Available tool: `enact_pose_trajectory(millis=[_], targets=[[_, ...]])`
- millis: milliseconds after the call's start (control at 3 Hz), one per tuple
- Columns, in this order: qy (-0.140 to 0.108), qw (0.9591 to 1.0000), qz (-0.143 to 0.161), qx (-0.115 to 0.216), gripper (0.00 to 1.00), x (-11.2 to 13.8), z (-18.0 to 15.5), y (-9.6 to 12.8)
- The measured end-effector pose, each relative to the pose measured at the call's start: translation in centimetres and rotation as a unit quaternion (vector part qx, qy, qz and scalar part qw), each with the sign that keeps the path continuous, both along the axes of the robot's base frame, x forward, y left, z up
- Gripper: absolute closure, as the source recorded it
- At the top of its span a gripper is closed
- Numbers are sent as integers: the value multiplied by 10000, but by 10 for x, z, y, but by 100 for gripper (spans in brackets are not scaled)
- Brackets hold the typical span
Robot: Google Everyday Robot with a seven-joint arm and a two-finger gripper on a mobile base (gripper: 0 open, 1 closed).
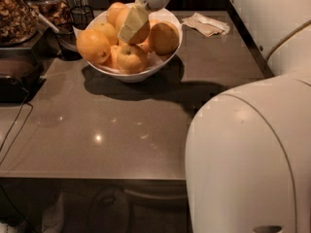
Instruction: Pick orange from white bowl
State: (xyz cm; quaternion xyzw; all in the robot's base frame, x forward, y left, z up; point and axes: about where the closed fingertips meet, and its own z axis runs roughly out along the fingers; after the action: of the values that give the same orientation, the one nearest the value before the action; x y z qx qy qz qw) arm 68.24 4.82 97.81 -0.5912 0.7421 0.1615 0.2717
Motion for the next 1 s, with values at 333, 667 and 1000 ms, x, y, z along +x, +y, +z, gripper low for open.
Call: enact_pose_trajectory(millis=[333, 667, 1000], targets=[[-46, 9997, -161, 180, 100, -14, 17, -3], [-90, 9988, -328, 365, 100, -33, 32, -6], [-106, 9970, -534, 545, 100, -54, 37, -15]])
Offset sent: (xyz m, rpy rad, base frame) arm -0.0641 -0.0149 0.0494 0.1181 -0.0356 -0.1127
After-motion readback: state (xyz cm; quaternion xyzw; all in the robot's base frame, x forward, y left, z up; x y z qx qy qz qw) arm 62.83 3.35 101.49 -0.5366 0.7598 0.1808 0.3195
